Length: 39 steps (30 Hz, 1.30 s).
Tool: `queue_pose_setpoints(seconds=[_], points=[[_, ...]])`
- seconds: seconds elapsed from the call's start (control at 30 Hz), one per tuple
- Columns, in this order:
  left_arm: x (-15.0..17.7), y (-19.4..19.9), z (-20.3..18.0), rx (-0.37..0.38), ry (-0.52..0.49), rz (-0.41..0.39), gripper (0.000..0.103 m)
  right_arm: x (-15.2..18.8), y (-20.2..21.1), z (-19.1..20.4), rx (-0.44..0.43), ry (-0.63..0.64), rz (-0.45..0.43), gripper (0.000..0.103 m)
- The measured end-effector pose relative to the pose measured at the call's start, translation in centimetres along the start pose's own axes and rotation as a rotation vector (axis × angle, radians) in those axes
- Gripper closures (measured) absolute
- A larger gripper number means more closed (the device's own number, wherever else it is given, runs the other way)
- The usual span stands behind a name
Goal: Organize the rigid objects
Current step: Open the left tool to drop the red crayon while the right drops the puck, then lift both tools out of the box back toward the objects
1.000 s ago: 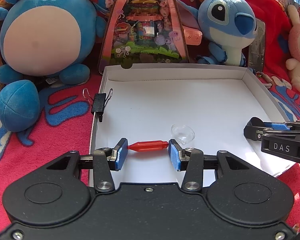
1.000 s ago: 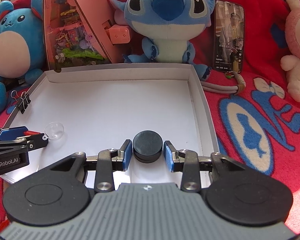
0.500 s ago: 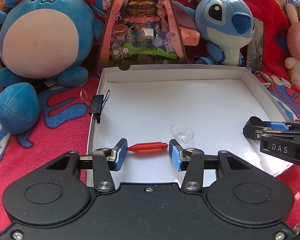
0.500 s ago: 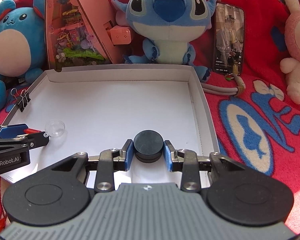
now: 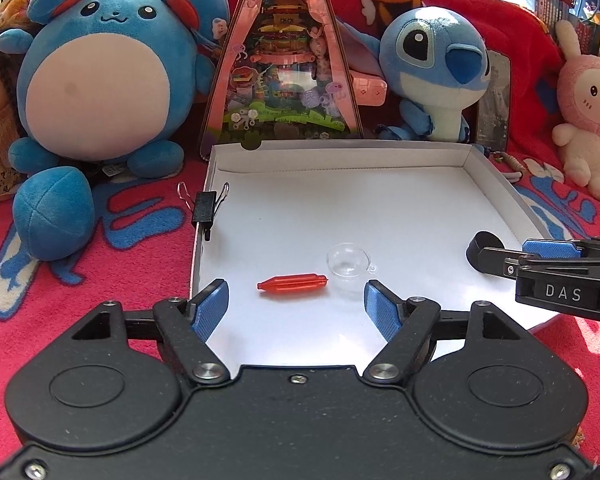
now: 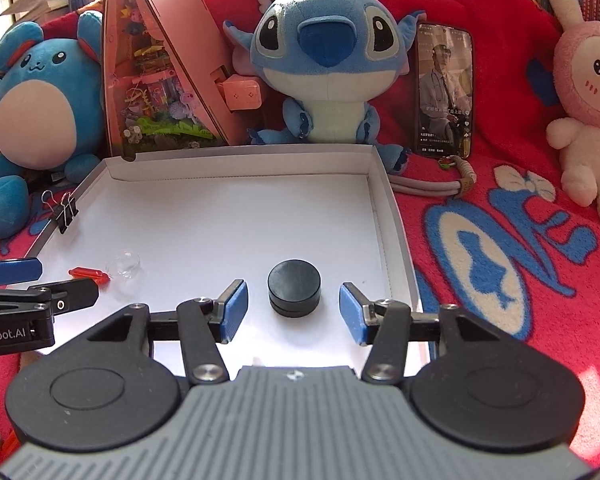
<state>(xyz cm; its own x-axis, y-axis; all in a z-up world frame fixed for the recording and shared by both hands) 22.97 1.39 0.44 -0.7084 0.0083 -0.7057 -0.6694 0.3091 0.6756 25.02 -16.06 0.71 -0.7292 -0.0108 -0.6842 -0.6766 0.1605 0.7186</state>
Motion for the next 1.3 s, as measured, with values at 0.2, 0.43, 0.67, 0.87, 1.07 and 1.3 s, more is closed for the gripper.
queue_pose_setpoints(seconds=[0.2, 0.43, 0.67, 0.87, 1.07, 1.3], points=[[0.9, 2.4, -0.2, 0.023, -0.007, -0.032, 0.021, 0.6, 2.6, -0.5, -0.008, 0.014, -0.067, 0.016], [2.5, 5.0, -0.8, 0.055, -0.025, -0.060, 0.017, 1.6, 5.7, -1.3, -0.046, 0.007, -0.124, 0.000], [4.3, 6.9, -1.8, 0.085, -0.048, -0.068, 0.017, 3.0, 8.1, -2.0, -0.071, -0.010, -0.161, 0.000], [5.8, 8.3, -2.3, 0.097, -0.058, -0.078, 0.017, 4.3, 9.5, -2.7, -0.095, -0.030, -0.180, 0.000], [7.2, 9.4, -2.5, 0.109, -0.058, -0.088, 0.017, 5.8, 11.1, -3.0, -0.105, -0.008, -0.232, 0.000], [9.1, 10.6, -2.2, 0.109, -0.050, -0.090, 0.017, 7.4, 12.4, -3.3, -0.105, -0.002, -0.267, 0.000]])
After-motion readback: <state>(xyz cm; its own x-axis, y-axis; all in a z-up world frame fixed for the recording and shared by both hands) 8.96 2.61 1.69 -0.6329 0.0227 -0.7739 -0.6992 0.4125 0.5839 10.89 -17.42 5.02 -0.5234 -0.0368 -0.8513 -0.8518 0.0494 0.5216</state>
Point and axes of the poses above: each gripper's, at about its wrist camera, not at the fingertips, and y roughly against the way its jaws point, z to its left, x to its underside, the point moved 4 cm from there along -y, roughly the way its jaws point, and after that the axes turned 14 degrees about x, right-handed, at the moved point
